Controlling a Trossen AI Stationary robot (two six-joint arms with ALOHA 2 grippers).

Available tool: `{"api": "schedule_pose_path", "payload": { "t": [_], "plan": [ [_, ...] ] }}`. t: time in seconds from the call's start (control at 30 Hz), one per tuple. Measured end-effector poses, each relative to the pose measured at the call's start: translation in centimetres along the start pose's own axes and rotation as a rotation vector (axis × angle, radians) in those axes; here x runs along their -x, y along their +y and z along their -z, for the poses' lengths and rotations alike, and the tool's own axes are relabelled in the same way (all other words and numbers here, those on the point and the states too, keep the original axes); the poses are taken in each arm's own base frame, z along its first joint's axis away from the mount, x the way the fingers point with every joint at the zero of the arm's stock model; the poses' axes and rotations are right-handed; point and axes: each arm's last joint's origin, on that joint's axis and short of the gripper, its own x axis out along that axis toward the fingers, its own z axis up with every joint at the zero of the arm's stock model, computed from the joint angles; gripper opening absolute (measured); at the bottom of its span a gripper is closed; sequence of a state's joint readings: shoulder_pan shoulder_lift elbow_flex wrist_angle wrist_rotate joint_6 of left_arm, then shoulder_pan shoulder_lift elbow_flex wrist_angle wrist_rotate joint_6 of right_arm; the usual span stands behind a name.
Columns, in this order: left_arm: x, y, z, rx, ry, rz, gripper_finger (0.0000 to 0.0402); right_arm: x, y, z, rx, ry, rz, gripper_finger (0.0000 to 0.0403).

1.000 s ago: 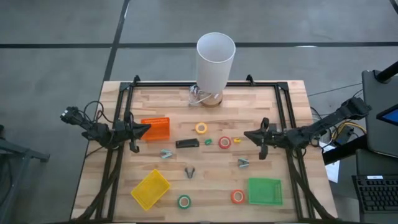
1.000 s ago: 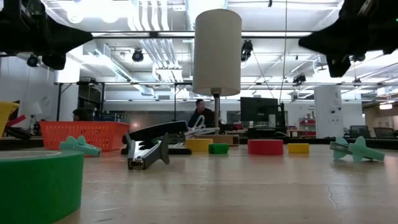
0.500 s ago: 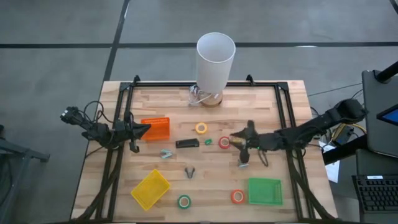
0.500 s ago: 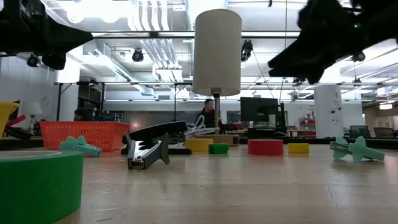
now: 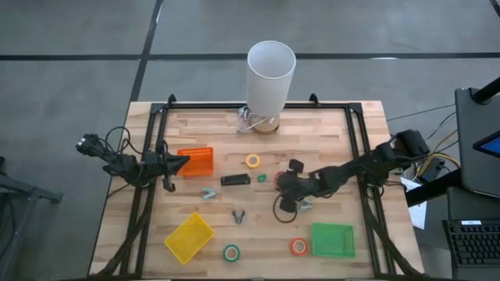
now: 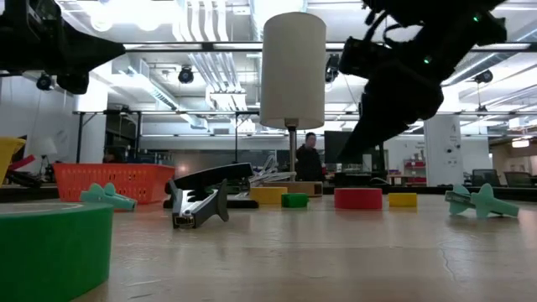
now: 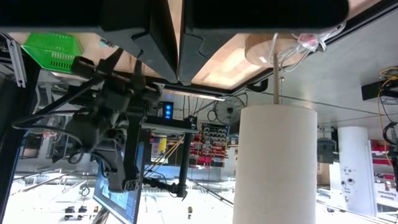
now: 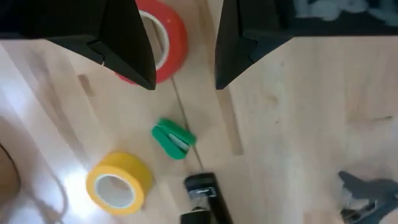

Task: Pick and place Stapler, Stapler remover, tape
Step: Put the red tape into the green bin

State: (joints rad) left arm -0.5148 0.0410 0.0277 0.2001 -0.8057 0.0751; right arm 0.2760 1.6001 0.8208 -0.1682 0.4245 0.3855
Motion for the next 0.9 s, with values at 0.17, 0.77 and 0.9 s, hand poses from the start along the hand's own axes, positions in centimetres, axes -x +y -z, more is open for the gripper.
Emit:
{"api": "schedule_pose_path", "payload": {
  "t": [0.17,0.77,0.9],
  "plan": [
    [0.0,0.0,0.0,0.001,-0.001,0.0,0.0019,-1.2,0.5,-0.3,0.02,0.112,0.046,0.0143],
    [0.0,0.0,0.0,-0.001,0.001,0.0,0.0019,-3.1,-0.8,0.3,-0.155,0.218,0.077,0.0129],
    [0.0,0.0,0.0,-0.002,0.002,0.0,0.0019,-3.2,-0.7,0.5,-0.156,0.233,0.068,0.0114]
  ]
}}
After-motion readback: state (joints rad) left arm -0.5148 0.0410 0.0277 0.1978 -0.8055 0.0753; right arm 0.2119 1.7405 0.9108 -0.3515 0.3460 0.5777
